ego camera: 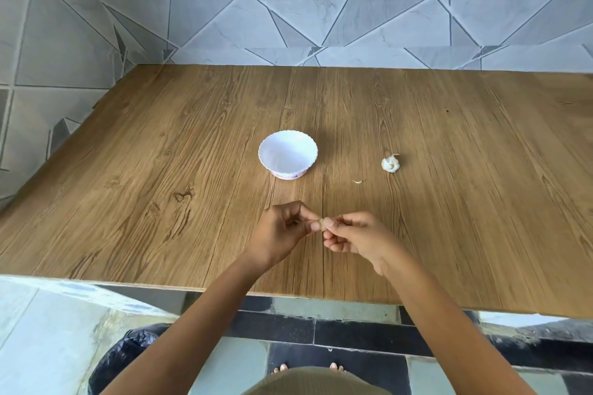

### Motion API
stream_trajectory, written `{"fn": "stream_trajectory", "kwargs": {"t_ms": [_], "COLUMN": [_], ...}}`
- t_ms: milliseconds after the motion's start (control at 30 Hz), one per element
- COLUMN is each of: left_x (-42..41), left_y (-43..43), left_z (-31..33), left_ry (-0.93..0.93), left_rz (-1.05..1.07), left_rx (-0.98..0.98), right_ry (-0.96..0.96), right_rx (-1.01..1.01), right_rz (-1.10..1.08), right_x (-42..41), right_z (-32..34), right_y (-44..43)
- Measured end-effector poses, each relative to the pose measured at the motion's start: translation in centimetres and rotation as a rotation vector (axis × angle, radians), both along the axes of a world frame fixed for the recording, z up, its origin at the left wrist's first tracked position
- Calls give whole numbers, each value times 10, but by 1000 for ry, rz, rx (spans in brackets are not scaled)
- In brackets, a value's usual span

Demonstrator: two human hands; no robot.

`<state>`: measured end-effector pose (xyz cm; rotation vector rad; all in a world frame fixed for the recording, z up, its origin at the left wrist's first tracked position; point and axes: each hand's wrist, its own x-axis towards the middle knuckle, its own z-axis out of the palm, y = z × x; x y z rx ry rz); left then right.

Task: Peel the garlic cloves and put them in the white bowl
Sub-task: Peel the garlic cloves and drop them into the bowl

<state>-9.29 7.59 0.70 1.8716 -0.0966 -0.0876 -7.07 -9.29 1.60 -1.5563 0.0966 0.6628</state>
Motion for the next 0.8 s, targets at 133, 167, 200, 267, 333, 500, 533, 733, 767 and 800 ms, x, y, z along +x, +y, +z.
{"fn": "stream_trajectory", "kwargs": {"t_ms": [133,167,200,267,333,500,533,733,767,800], "left_x": [-3,-2,-2,-2,-3,-3,-3,-6,-6,-6], "left_y": [-1,-2,-2,-2,-1,6,8,11,11,10], "left_z": [1,1,2,2,2,1,1,1,1,0], "left_ry": [244,317,379,438,440,356,335,286,284,280], "left_rz": [34,52,72,95,98,134,139,152,155,158], "left_rx": [-363,-454,-527,-580,-569,-396,-345,-208,-202,-190], "right_ry": [181,216,235,219,110,-602,-689,-837,-836,-834], "right_rx": [199,243,272,272,188,-445,-511,-603,-619,-635], "right_rz": [-116,-142,-164,-189,-180,-9,38,30,7,-18], "right_x": [-1,-2,-3,-5,-6,-5,-5,-10,-10,-10], "right_z": [-2,-3,-5,-9,-14,-31,-33,-35,-35,-35], "right_y": [4,6,7,10,12,4,3,6,6,6]}}
